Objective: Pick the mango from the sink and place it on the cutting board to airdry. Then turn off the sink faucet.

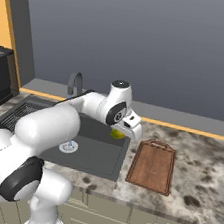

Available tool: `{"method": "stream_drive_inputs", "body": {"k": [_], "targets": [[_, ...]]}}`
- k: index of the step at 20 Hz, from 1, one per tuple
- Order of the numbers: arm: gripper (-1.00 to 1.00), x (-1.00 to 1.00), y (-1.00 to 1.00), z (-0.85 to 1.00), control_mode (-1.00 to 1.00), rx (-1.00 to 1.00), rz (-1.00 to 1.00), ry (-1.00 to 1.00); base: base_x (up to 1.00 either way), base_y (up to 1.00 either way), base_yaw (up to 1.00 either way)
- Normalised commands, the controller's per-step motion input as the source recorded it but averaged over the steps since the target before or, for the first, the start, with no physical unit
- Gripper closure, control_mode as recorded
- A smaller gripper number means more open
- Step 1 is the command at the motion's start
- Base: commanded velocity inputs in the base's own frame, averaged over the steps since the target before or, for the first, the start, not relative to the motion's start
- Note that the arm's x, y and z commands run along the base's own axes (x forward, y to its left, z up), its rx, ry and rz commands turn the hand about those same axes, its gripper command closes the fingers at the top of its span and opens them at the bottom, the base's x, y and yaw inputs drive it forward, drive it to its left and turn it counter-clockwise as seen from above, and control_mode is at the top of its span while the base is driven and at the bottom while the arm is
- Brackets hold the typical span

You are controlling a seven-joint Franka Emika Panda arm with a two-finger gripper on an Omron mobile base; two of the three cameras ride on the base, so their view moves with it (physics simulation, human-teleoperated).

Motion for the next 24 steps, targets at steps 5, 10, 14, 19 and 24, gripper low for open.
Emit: {"method": "stream_drive_inputs", "body": {"k": [5,10,14,19,24], "targets": [[1.00,-0.04,-0.01,-0.11,-1.00,0.00,0.00,-0.02,0.00,0.00,0.00],[1.00,-0.25,-0.29,-0.16,-1.00,0.00,0.00,-0.06,0.00,0.00,0.00],[1.00,-0.18,-0.48,-0.16,-1.00,0.00,0.00,-0.03,0.00,0.00,0.00],[1.00,0.02,-0.38,-0.15,-1.00,0.04,-0.06,0.01,0.00,0.00,0.00],[1.00,0.01,-0.38,-0.17,-1.00,0.05,-0.05,0.01,0.00,0.00,0.00]]}}
